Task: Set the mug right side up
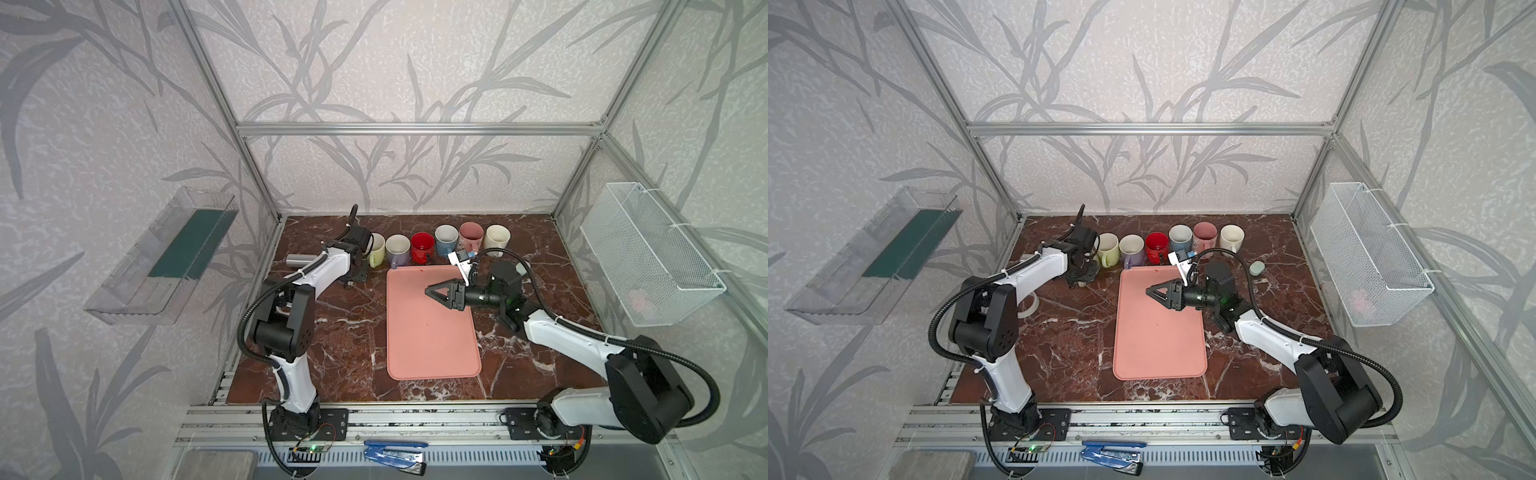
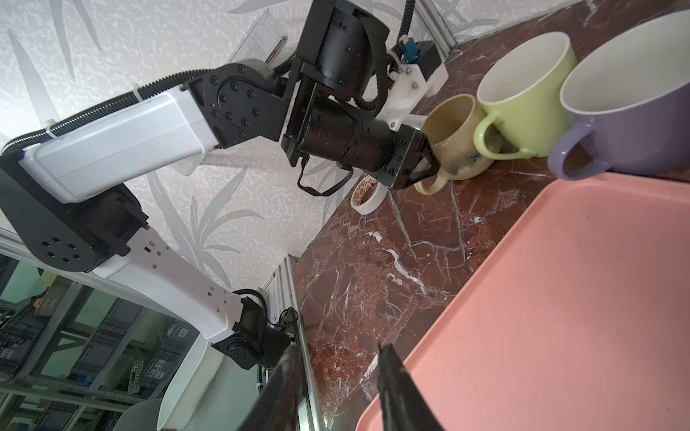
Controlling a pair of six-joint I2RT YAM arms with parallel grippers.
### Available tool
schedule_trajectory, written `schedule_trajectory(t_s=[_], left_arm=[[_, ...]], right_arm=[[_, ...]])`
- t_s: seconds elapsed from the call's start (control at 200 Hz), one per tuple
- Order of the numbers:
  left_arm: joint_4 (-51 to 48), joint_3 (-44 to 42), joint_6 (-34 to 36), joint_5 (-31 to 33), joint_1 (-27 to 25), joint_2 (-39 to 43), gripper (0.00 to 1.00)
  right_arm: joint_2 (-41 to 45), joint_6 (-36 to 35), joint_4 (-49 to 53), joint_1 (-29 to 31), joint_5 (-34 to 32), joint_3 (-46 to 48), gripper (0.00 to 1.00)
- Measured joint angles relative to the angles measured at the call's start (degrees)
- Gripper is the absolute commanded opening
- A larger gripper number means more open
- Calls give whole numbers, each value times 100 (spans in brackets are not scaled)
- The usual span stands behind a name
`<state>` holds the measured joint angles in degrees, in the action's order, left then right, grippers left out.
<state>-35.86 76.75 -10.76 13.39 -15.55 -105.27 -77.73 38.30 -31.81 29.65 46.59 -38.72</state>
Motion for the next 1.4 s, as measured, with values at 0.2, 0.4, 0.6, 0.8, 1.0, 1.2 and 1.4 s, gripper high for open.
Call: schedule_trajectory(t_s=[0.2, 0.4, 0.6, 0.8, 1.0, 1.2, 1.4], left_arm=[[31, -122, -87, 24, -22, 396, 59], [57, -389, -157, 48, -35, 1250, 90], [254, -1034, -186, 151, -52, 2225, 99], [693, -2057, -173, 481, -52, 3252, 99], [1985, -3471, 26, 1126, -52, 4094, 99], [3235, -4251, 256, 1462, 61, 3928, 99], [4142, -4242, 321, 1320, 702, 3128, 99]], right_arm=[[273, -199, 264, 0, -46, 0, 46], [1029, -719, 883, -9, -407, -2, 63], [1480, -1088, 1375, -170, -815, -2, 79], [1825, -1198, 1790, -828, -1370, 37, 90], [2192, -1405, 2350, -1611, -2756, 409, 96], [2767, -1808, 2288, -1700, -4607, 1377, 99], [2835, -2343, 1467, -1770, -5775, 2052, 99]])
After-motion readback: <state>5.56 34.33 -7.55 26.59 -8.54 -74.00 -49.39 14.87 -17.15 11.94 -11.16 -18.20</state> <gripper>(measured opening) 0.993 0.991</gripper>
